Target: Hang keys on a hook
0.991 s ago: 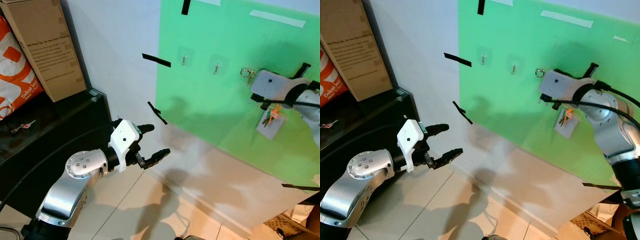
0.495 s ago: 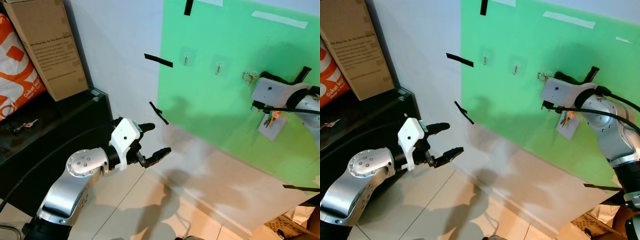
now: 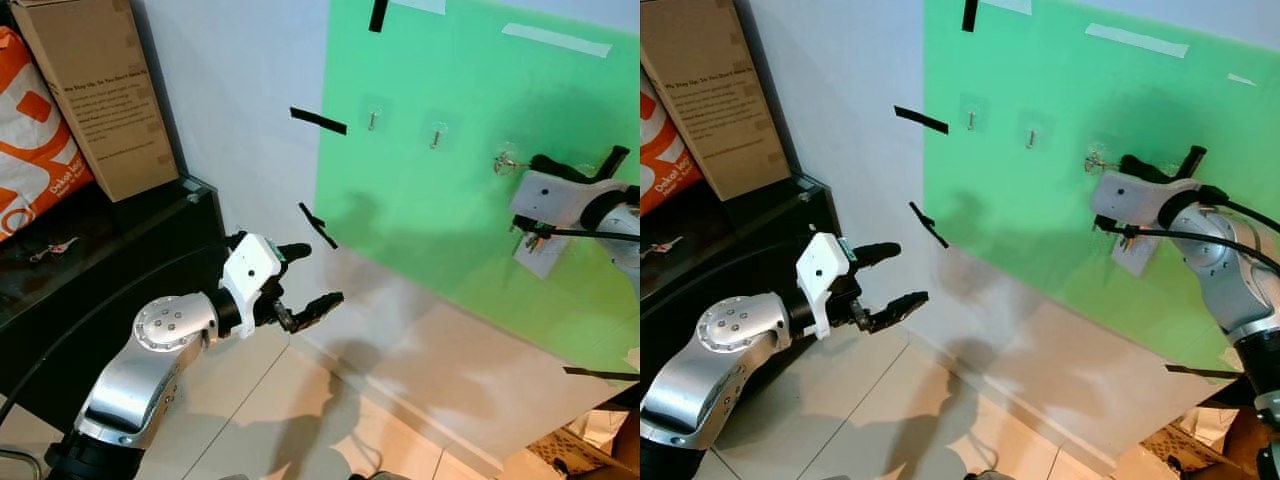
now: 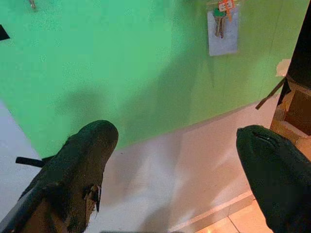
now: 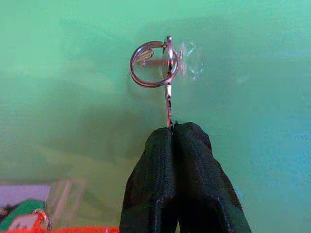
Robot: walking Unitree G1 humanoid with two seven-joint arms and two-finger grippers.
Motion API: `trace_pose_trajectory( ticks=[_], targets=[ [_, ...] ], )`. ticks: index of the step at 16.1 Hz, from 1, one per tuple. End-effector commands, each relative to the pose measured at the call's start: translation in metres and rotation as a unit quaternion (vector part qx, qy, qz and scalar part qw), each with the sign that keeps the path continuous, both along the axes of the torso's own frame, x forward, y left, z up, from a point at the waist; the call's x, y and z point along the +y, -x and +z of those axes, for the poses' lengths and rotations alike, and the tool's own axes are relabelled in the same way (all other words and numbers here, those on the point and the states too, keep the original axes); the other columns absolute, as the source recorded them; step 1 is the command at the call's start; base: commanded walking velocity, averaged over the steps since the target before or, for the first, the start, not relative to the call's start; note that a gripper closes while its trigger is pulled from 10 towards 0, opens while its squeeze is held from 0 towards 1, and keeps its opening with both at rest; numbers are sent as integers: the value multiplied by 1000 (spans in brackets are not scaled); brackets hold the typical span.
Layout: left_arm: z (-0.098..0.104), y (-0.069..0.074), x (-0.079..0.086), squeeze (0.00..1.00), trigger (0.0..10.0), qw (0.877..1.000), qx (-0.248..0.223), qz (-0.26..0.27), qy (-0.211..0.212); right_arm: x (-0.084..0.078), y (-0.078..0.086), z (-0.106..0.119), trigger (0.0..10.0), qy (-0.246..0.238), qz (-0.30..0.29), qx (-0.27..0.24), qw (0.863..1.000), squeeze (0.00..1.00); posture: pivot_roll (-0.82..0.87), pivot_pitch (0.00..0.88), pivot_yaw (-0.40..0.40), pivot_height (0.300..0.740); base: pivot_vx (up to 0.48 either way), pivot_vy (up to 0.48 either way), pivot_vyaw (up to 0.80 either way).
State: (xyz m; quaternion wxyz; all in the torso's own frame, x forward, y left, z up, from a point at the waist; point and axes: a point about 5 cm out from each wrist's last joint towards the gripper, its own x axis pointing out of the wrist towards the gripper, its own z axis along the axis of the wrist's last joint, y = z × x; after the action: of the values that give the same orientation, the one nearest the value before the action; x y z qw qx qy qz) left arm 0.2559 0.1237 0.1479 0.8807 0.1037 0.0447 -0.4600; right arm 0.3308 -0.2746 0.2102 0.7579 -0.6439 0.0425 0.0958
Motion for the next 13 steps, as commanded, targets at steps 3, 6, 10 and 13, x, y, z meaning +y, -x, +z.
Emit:
trace_pose_trajectory(
  ticks=[3, 6, 10, 13],
  targets=[
    [6, 0, -2, 0, 10000, 1000, -7, -9, 3, -12, 4, -2, 10000, 13, -23, 0, 1000, 0, -64, 0, -33, 740, 0, 0, 0],
    [5, 0, -2, 0, 10000, 1000, -7, -9, 3, -9, 1, 6, 10000, 8, -21, -45, 999, 0, -64, 0, -33, 740, 0, 0, 0],
    [6, -1, -2, 0, 10000, 1000, -6, -7, 4, -1, -1, 16, 10000, -2, -6, -118, 993, 0, -62, 0, -33, 740, 0, 0, 0],
    [6, -1, -3, 0, 10000, 1000, -6, -7, 4, 0, 0, 14, 10000, 2, -2, -139, 990, 0, -62, 0, -32, 740, 0, 0, 0]
  ],
)
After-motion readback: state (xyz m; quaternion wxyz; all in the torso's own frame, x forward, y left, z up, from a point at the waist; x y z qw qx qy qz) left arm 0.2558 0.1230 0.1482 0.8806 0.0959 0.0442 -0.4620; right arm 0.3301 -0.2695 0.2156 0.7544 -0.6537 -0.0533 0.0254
